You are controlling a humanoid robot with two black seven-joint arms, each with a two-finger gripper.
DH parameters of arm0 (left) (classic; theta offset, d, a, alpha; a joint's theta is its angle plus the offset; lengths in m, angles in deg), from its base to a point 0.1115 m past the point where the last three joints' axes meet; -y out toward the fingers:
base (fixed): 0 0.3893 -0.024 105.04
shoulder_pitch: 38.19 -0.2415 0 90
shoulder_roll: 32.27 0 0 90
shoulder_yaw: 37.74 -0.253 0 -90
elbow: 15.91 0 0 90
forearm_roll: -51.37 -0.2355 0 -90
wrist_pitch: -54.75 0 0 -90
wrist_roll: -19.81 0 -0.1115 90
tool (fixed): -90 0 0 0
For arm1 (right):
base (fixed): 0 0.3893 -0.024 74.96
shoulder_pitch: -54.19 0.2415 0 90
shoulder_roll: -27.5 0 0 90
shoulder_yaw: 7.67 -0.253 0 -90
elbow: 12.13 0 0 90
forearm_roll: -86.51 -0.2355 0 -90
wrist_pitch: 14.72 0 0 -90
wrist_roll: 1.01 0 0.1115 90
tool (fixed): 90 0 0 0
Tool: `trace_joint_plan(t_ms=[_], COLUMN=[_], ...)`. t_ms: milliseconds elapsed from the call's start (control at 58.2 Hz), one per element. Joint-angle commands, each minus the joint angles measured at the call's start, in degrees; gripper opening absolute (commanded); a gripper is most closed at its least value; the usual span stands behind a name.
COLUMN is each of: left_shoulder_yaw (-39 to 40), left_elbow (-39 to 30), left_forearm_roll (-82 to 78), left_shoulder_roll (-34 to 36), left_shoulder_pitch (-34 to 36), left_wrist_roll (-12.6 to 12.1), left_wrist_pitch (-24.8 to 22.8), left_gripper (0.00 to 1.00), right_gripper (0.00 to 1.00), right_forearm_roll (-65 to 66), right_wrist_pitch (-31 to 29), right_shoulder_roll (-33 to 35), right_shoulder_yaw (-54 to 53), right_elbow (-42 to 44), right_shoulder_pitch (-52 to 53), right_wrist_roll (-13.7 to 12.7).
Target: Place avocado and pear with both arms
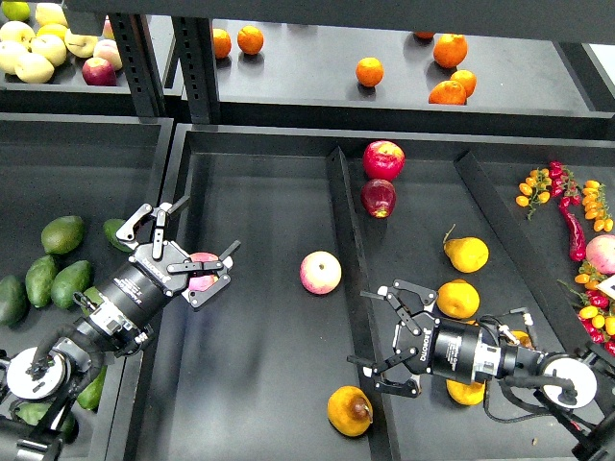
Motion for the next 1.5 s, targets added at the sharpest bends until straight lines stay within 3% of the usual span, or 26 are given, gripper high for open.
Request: trace_joint_plan(t_ms=[0, 963, 1478], left_shoulder_yaw=[0.0, 0.0, 0.0], left_elbow=[0.0, -1.8, -2.0], left_forearm_roll=[0.1, 0.1, 0.1], left_shoulder_roll=[0.0, 0.0, 0.0], left_shoulder_pitch=[-0.5, -2.4, -2.9], left_wrist_roll=[0.0, 0.0, 0.0], left_wrist_pitch=[0.0, 0.0, 0.0], left_gripper=[0.99, 0.99, 0.99], right_gripper=[0.99, 0.99, 0.89], right_forearm_roll=[4.8, 18.4, 18.8], right_wrist_pitch=[0.0, 0.0, 0.0], right_shoulder_roll=[0.7, -2.1, -6.7], right_shoulder_yaw=[1.5, 11.7, 11.6], right_elbow=[0.9, 9.0, 14.0], right_shoulder_pitch=[0.8, 5.6, 5.6], right_wrist_roll=[0.0, 0.0, 0.0])
